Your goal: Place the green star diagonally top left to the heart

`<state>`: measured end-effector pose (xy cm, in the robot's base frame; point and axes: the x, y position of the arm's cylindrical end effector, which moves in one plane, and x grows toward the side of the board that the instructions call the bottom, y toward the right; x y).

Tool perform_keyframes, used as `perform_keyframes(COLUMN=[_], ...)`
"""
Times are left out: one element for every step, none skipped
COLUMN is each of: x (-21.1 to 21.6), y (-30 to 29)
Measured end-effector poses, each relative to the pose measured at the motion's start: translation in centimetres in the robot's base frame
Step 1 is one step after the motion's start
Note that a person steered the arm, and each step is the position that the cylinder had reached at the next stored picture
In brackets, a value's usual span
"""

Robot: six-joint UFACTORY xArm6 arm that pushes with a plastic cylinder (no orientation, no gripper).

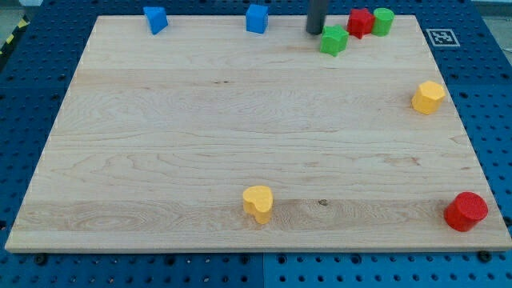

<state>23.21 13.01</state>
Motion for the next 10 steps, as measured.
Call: perform_keyframes(x=[0.4, 1.2, 3.2, 6.0, 8.8, 10.8, 12.8, 15.8, 18.2, 18.9], y=[3.3, 2.8, 0.6, -1.7, -4.4, -8.4, -12.5, -15.8, -19.2, -22.7])
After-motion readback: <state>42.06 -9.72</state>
